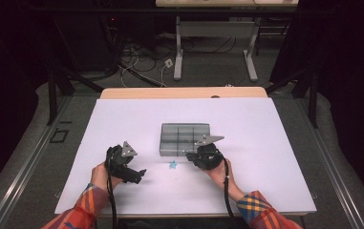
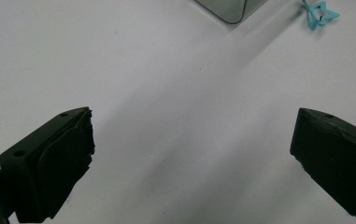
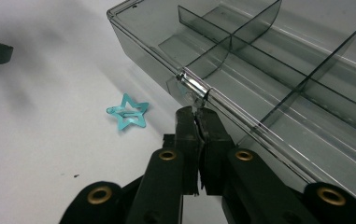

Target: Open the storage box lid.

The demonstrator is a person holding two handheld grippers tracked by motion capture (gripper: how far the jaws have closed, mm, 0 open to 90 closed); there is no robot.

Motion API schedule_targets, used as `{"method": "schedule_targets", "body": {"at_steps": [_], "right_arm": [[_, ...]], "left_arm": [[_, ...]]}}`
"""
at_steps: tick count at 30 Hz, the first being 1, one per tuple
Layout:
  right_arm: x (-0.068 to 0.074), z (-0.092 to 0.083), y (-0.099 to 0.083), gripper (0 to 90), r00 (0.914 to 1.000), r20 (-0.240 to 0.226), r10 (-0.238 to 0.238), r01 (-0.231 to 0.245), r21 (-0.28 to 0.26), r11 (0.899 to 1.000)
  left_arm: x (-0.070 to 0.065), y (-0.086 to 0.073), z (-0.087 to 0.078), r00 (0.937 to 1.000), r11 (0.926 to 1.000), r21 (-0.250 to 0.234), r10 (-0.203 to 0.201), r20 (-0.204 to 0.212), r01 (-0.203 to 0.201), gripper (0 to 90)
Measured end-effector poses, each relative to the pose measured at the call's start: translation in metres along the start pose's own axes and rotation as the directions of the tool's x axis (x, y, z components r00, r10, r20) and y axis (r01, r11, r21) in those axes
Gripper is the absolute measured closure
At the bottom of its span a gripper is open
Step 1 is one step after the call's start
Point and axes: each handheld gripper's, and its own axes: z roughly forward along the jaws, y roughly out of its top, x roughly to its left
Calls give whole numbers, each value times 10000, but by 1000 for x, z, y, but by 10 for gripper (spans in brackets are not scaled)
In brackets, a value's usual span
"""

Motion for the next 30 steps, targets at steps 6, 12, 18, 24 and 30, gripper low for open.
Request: {"method": "schedule_targets", "body": {"at_steps": [6, 12, 18, 24, 30], "right_arm": [[1, -2, 1, 883, 10000, 27, -57, 58, -159, 9999], [2, -3, 1, 882, 10000, -7, -20, 20, -172, 9999], [0, -5, 2, 870, 10000, 36, 12, -10, -501, 9987], [1, -6, 3, 870, 10000, 66, -72, 76, -587, 9982], [1, -7, 4, 870, 9999, 22, -158, 160, -732, 9972]], "left_arm": [[0, 0, 0, 10000, 10000, -13, -3, 3, 3, 0], [-1, 1, 0, 10000, 10000, -65, 73, 45, -72, 0], [-4, 5, 1, 9999, 9999, -130, 101, 58, -100, 0], [-5, 12, 3, 10000, 9993, -380, 6, 72, -3, 0], [-7, 24, 9, 9999, 9979, -641, -48, 121, 56, 0]]}}
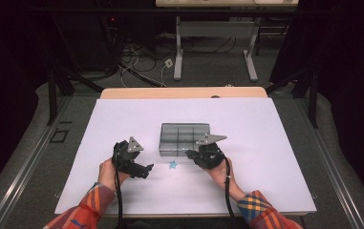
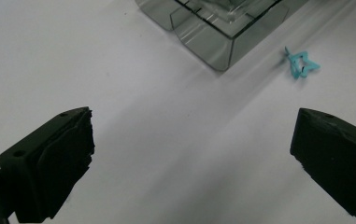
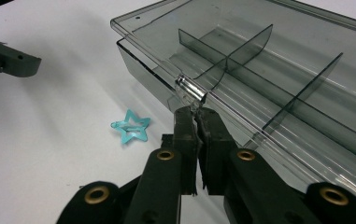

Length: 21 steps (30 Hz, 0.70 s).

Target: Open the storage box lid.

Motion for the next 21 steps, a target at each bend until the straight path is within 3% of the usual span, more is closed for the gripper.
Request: {"method": "schedule_targets", "body": {"at_steps": [2, 6, 9, 11, 12, 14, 16, 18, 21], "right_arm": [[0, -2, 1, 870, 10000, 17, 16, -16, 157, 9999], [1, -3, 1, 870, 10000, 34, 31, -31, -21, 10000], [0, -4, 2, 871, 10000, 10, -51, 51, 13, 10000], [0, -5, 3, 871, 10000, 13, -97, 97, 151, 9998], [0, -3, 2, 871, 10000, 17, -72, 72, -164, 9998], [0, -5, 3, 871, 10000, 30, -55, 54, 104, 9999], [0, -5, 3, 871, 10000, 29, -74, 74, 16, 10000], [0, -5, 3, 872, 9999, 38, -104, 104, 69, 9999], [0, -6, 3, 873, 10000, 29, -72, 72, -56, 10000]], "left_arm": [[-2, 5, 3, 10000, 10000, 6, 50, 44, -50, 0], [-4, 14, 6, 9997, 10000, 63, 22, 238, -24, 16], [-5, 20, 9, 9999, 9999, -138, 32, 118, -30, 153], [-7, 25, 12, 9999, 9996, -261, 83, 134, -80, 182], [-8, 27, 13, 9998, 9996, -255, 145, 141, -141, 247], [-11, 30, 16, 9996, 9990, -369, 270, 85, -267, 342], [-13, 32, 17, 9994, 9989, -353, 305, 175, -298, 428], [-13, 35, 17, 9989, 9987, -272, 432, 197, -426, 473], [-15, 36, 19, 9991, 9978, -543, 386, 172, -376, 529]]}}
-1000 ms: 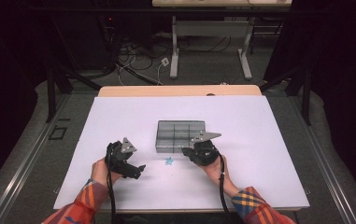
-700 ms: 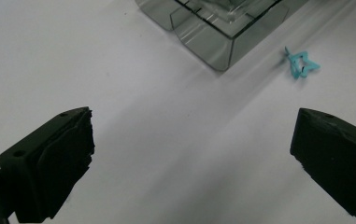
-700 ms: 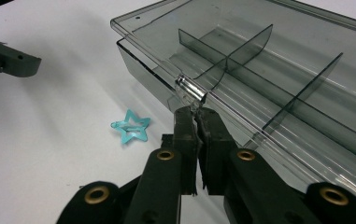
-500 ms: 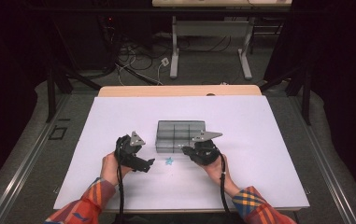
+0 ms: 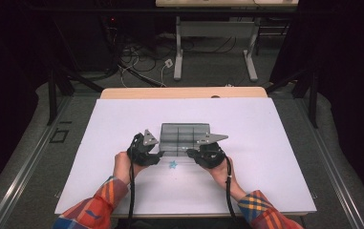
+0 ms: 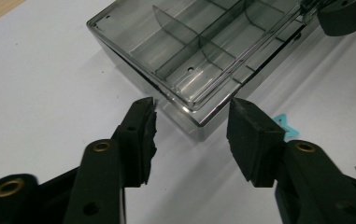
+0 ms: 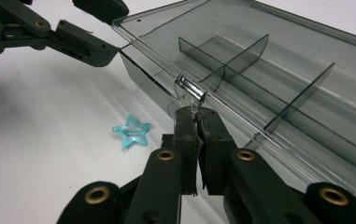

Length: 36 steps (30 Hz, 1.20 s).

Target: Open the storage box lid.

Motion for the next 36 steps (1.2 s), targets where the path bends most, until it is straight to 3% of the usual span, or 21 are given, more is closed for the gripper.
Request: {"method": "schedule_targets", "body": {"at_steps": [8, 15, 17, 19, 25, 32, 36], "right_arm": [[-1, -1, 1, 873, 10000, 4, 54, -54, -10, 10000], [-2, -4, 1, 857, 10000, -39, 0, 0, 128, 9999], [-2, -5, 1, 844, 10000, 34, -13, 13, -47, 10000], [-3, -8, 1, 829, 9999, 84, 55, -54, -89, 9999], [-11, -20, -1, 791, 9983, 527, 262, -270, 138, 9995], [-25, -42, -6, 741, 9915, 999, 834, -903, 671, 9936], [-32, -48, -6, 702, 9884, 1375, 644, -740, 660, 9951]], "left_arm": [[0, 1, 0, 10000, 9998, -186, 46, -30, -46, 633], [0, 1, 0, 9999, 9993, -352, 97, -99, -100, 641], [0, 1, -1, 9999, 9994, -305, 143, -54, -145, 641], [0, 1, -2, 9996, 9978, -631, 203, -171, -214, 643], [0, 1, -5, 9991, 9945, -1009, 232, -347, -266, 651], [2, 2, -8, 9991, 9927, -1157, 315, -296, -347, 659], [2, 3, -8, 9985, 9899, -1356, 373, -392, -423, 659]]}}
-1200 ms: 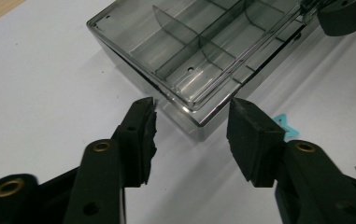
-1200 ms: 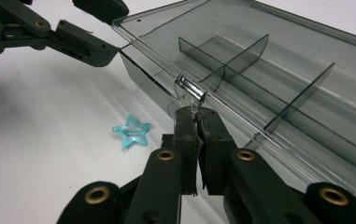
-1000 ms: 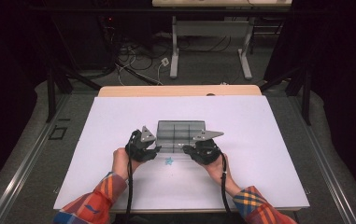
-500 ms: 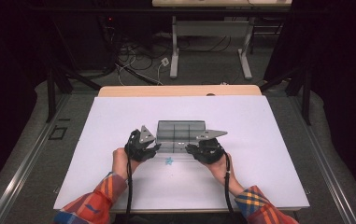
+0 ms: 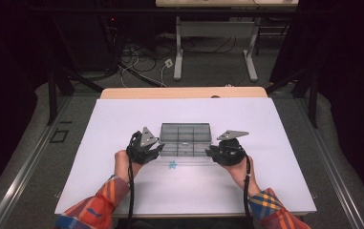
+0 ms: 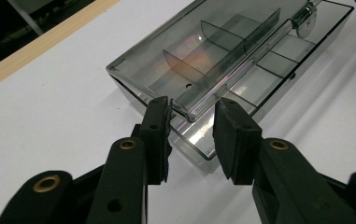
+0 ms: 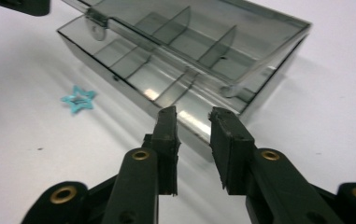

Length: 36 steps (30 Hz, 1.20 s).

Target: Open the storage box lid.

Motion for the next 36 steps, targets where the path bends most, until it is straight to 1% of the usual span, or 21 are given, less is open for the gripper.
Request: {"method": "schedule_targets", "body": {"at_steps": [1, 3, 4, 9, 10, 11, 12, 13, 14, 16, 18, 19, 22, 24, 25, 28, 29, 30, 31, 34, 36], "right_arm": [[-2, 0, 1, 690, 9998, 112, -135, 136, -137, 9998], [-3, -1, 3, 685, 9995, 294, -79, 76, 80, 9999], [-5, 0, 4, 683, 9993, 335, -147, 153, -154, 9998], [-7, 2, 10, 641, 9976, 654, -206, 235, -439, 9988], [-7, 1, 11, 641, 9969, 748, -236, 266, -389, 9989], [-8, 2, 12, 642, 9966, 773, -286, 326, -512, 9982], [-9, 2, 14, 640, 9962, 810, -328, 367, -465, 9982], [-9, 2, 14, 641, 9966, 794, -232, 281, -612, 9977], [-10, 3, 15, 640, 9959, 840, -347, 404, -674, 9969], [-9, 3, 16, 643, 9960, 834, -331, 388, -670, 9970], [-9, 3, 16, 649, 9953, 875, -412, 475, -707, 9964], [-9, 3, 17, 653, 9945, 968, -396, 471, -762, 9960], [-9, 4, 18, 662, 9939, 1012, -433, 532, -977, 9938], [-10, 3, 19, 665, 9941, 994, -425, 524, -992, 9937], [-10, 3, 20, 668, 9946, 999, -289, 390, -1000, 9942], [-12, 4, 22, 670, 9942, 1032, -318, 428, -1063, 9934], [-12, 4, 22, 672, 9946, 1021, -196, 304, -1052, 9940], [-13, 5, 23, 673, 9943, 1018, -329, 440, -1097, 9930], [-13, 4, 24, 677, 9943, 1020, -317, 423, -1033, 9938], [-14, 5, 25, 679, 9946, 1007, -249, 358, -1084, 9935], [-14, 5, 25, 682, 9943, 1032, -267, 384, -1134, 9928]], "left_arm": [[1, 0, 0, 10000, 10000, -8, 7, 16, -7, 659], [3, 2, 0, 10000, 10000, -54, -49, 71, 50, 654], [3, 2, 1, 10000, 10000, -74, -66, 28, 66, 651], [5, 3, 3, 10000, 9998, -177, -39, -42, 39, 643], [6, 4, 2, 10000, 10000, -26, 0, 86, 0, 643], [6, 4, 3, 10000, 9999, -112, -1, 37, 1, 642], [6, 4, 3, 10000, 9999, -141, 6, 28, -5, 642], [7, 4, 3, 10000, 9998, -199, 31, -4, -31, 643], [8, 5, 4, 10000, 9997, -223, 41, 7, -41, 642], [8, 5, 4, 10000, 9996, -288, -58, 33, 59, 642], [10, 6, 4, 10000, 9998, -220, -25, 88, 27, 643], [10, 6, 4, 9999, 9992, -375, -140, 68, 143, 643], [12, 7, 4, 9996, 9991, -382, -202, 188, 209, 644], [13, 8, 5, 9995, 9983, -520, -273, 140, 280, 643], [13, 8, 5, 9995, 9982, -515, -284, 134, 291, 643], [15, 10, 6, 9994, 9980, -539, -317, 119, 323, 641], [16, 10, 6, 9991, 9977, -537, -393, 155, 401, 640], [17, 11, 6, 9989, 9979, -493, -398, 230, 409, 636], [17, 10, 7, 9987, 9971, -584, -479, 196, 489, 631], [19, 11, 9, 9982, 9976, -417, -535, 283, 546, 594], [19, 11, 11, 9973, 9966, -462, -671, 299, 684, 575]]}}
